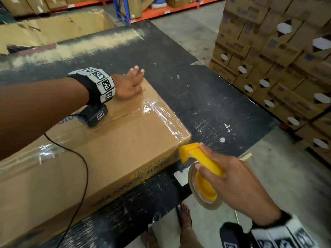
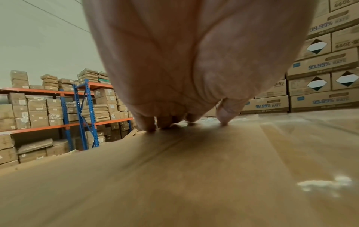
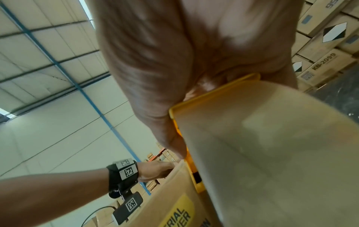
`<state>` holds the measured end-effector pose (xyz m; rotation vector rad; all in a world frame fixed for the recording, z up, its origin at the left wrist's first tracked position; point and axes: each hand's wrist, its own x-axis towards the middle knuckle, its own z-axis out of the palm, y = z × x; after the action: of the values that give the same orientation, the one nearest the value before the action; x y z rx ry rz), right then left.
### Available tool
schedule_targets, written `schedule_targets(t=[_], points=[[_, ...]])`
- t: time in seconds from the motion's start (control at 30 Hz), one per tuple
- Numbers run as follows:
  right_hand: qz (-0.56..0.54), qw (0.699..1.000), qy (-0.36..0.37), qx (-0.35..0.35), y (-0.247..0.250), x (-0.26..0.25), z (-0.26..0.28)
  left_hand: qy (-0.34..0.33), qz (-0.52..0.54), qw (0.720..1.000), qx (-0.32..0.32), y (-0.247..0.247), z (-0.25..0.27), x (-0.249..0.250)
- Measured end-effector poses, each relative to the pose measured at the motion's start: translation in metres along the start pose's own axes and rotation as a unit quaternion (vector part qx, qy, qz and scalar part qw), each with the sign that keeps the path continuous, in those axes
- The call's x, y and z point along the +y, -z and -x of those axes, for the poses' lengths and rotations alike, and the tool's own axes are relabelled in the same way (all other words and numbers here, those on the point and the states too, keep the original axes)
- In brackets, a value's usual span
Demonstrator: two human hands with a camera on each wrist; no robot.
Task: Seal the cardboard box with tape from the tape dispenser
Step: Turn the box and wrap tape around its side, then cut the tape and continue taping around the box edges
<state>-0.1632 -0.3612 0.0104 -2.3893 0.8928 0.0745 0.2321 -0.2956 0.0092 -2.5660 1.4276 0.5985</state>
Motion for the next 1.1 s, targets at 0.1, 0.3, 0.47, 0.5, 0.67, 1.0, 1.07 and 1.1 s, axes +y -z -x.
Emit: schedule_targets(t=[0.1, 0.3, 0.47, 0.5, 0.67, 1.0, 1.07, 1.1], points=[[0.065, 0.996, -0.020, -0.062, -0.016, 0.024, -0.003, -0.017, -0.002, 0.999, 0.048, 0.006, 0.016, 0.019], [-0.053, 0.997, -0.003, -0.057, -0.026, 0.031, 0.036, -0.238, -0.021, 0.971, 0.023, 0.004, 0.083, 0.121], [-0.105, 0.993, 0.025, 0.057, -0.017, 0.030, 0.052, -0.232, -0.155, 0.960, 0.008, -0.016, 0.087, 0.167], [-0.118, 0.989, 0.036, 0.085, -0.018, 0.030, 0.057, -0.224, -0.174, 0.959, 0.013, -0.018, 0.085, 0.169], [-0.149, 0.963, 0.093, 0.205, -0.032, 0.025, 0.075, -0.229, -0.086, 0.969, 0.024, -0.011, 0.091, 0.176], [-0.186, 0.907, 0.190, 0.326, -0.030, 0.011, 0.073, -0.219, 0.482, 0.843, -0.093, 0.007, 0.161, 0.166], [-0.197, 0.902, 0.209, 0.323, -0.025, 0.010, 0.077, -0.200, 0.530, 0.820, -0.080, 0.005, 0.170, 0.165], [-0.202, 0.899, 0.219, 0.320, -0.023, 0.009, 0.079, -0.193, 0.549, 0.809, -0.079, 0.004, 0.175, 0.165]])
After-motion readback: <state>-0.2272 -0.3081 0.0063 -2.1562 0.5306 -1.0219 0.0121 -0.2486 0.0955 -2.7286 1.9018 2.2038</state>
